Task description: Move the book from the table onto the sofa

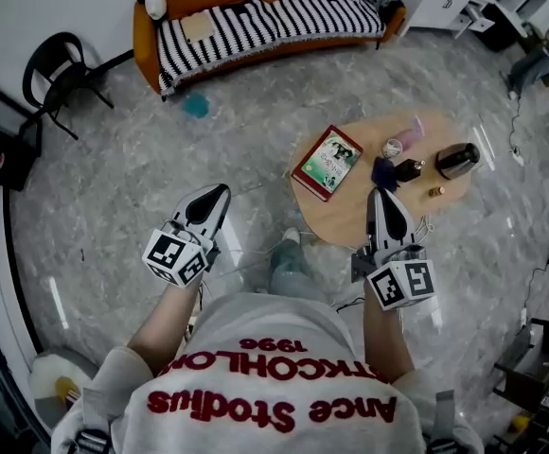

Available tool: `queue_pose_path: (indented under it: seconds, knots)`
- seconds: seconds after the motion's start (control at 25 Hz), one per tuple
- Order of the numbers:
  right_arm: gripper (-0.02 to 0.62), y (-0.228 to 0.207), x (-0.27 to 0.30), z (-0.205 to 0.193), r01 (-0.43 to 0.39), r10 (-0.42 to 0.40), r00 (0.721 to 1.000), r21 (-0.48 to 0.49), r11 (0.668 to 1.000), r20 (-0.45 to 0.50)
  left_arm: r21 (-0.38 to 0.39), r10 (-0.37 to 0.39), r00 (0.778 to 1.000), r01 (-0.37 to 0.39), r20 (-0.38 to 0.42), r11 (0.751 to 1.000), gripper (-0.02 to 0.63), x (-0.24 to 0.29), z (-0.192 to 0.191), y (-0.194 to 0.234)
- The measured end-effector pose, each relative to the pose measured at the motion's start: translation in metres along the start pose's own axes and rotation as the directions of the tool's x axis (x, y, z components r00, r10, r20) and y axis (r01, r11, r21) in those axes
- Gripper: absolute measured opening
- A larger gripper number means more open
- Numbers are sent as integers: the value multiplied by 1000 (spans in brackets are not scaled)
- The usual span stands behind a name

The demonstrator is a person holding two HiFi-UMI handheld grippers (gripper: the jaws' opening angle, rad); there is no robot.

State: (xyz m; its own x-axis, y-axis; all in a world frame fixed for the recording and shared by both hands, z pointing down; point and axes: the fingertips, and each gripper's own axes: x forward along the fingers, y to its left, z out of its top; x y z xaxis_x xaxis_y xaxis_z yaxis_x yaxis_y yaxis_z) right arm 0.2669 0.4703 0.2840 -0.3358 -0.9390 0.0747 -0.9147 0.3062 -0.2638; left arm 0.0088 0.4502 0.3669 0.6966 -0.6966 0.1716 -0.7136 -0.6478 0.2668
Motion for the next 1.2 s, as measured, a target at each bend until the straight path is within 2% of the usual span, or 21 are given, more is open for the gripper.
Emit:
queue_pose_path:
  seconds: [0.36, 0.56, 0.8, 0.92, 1.12, 1.2]
  knots:
    - [28, -106, 95, 45, 64, -64, 998, -26, 998, -15, -52, -69, 998, 70, 12, 996, 25, 140, 34, 42]
    - [28, -151, 126, 39, 70, -70, 996, -10, 998, -51, -74, -105, 994, 104, -15, 992, 25, 205, 32, 54]
    - [29, -179, 163, 18, 87, -84, 992, 31, 996, -89, -97, -183, 979, 174, -87, 980, 25, 275, 17, 69]
    - [29, -192, 173, -15, 113, -101, 984, 74, 991, -149, -137, -242, 958, 222, -151, 965, 25, 308, -8, 75]
    - [29, -228, 194, -86, 241, -204, 948, 131, 962, -245, -204, -348, 893, 298, -284, 932, 28, 363, -71, 86]
    - [29, -242, 202, -117, 288, -238, 931, 153, 945, -278, -222, -371, 869, 311, -326, 924, 72, 383, -98, 89]
